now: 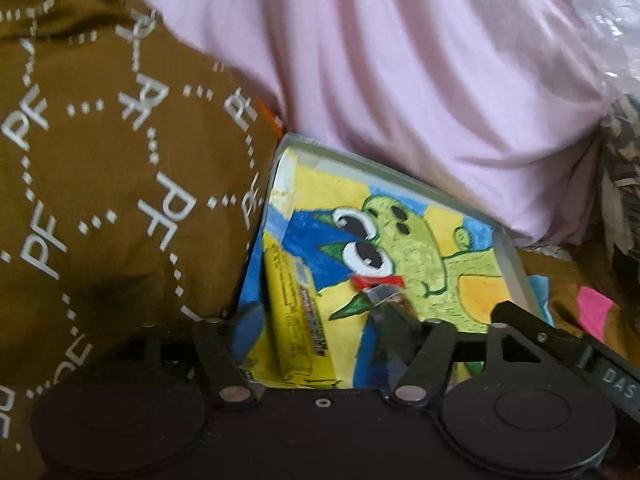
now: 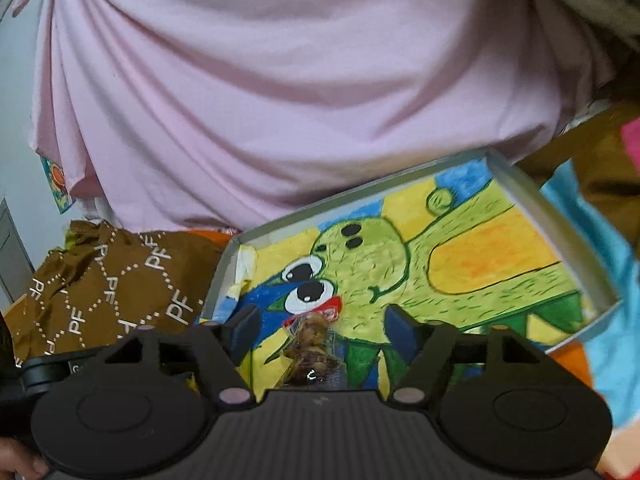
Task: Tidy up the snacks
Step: 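Release candy bar into tray from left tool while right tool releases its bag there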
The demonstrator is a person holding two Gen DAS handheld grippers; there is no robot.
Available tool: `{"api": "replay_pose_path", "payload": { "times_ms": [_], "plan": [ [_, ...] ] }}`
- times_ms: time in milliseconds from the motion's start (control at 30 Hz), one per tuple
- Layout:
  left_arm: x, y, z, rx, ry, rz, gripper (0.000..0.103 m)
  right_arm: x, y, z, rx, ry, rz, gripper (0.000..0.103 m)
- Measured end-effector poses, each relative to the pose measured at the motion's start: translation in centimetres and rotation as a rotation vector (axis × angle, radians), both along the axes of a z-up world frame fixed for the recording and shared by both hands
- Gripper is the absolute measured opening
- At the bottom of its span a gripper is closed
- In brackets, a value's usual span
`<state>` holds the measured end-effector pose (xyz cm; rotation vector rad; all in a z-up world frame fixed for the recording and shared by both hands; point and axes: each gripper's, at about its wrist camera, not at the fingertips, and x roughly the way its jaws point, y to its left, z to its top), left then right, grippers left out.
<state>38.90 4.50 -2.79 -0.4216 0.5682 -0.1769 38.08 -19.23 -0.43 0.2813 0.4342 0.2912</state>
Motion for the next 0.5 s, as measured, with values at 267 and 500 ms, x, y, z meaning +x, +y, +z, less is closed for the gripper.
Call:
{"api": "replay_pose_path", "payload": {
  "times_ms": [267,500],
  "plan": [
    [-4.7,-0.3,3.3,0.108,-0.133,0.03,0.095,-4.9,-1.1,2.7,-0.003,-0.068,-0.038,0.094],
    [-8.9,-0.8,5.2,0.177,-0.23,0.007,0.102,-9.6,-2.7,3.5,-0.041,-0.095,-0.068,0.103]
  ]
}}
